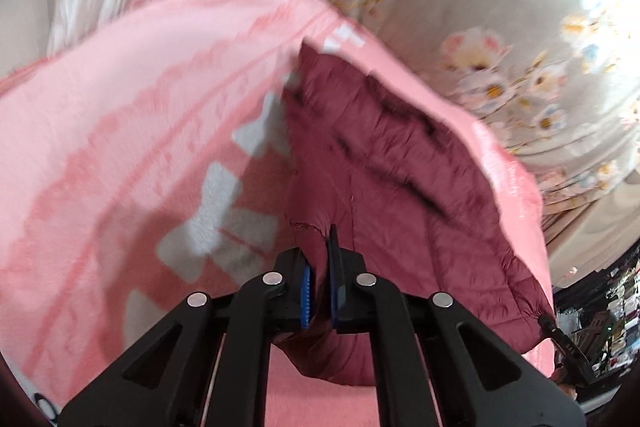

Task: Fold large clothes

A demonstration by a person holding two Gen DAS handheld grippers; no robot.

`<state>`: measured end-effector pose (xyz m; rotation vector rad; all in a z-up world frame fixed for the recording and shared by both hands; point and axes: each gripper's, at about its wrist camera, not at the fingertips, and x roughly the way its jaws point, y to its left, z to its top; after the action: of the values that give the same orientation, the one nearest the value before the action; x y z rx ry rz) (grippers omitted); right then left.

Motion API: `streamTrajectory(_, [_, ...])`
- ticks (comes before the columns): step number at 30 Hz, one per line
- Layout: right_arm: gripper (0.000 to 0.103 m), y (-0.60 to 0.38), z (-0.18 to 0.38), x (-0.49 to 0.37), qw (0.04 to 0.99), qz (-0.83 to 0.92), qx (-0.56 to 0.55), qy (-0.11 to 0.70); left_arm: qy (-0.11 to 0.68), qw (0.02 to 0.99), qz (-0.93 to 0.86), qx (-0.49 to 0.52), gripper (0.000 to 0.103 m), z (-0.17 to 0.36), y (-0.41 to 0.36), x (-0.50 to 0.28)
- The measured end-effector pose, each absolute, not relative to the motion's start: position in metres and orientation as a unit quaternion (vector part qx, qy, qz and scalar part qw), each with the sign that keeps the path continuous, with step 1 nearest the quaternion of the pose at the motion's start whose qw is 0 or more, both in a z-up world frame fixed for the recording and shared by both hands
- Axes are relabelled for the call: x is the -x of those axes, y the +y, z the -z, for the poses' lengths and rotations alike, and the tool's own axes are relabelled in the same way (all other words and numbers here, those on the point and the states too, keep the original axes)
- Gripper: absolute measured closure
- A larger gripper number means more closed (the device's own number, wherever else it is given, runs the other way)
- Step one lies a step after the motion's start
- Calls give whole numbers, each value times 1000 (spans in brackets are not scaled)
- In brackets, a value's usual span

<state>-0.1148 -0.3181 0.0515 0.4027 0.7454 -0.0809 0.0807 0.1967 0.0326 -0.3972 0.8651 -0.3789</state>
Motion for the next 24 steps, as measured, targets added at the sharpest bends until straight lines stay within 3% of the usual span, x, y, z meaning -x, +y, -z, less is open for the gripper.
streamTrajectory(6, [99, -316, -141, 155, 951, 28, -177, 253, 334, 898, 206, 201, 99, -112, 214, -49])
streamTrajectory(12, [99, -356, -169, 107, 957, 43, -219, 185, 279, 918, 220, 175, 98, -167, 188, -84])
streamTrajectory(17, [99, -384, -132, 13, 938, 75, -254, 223, 320, 923, 168, 130, 98, -146, 139, -174])
streamTrajectory(24, [99, -414, -58, -91, 906, 115, -290, 285, 394, 912, 100, 64, 98, -71, 83, -288])
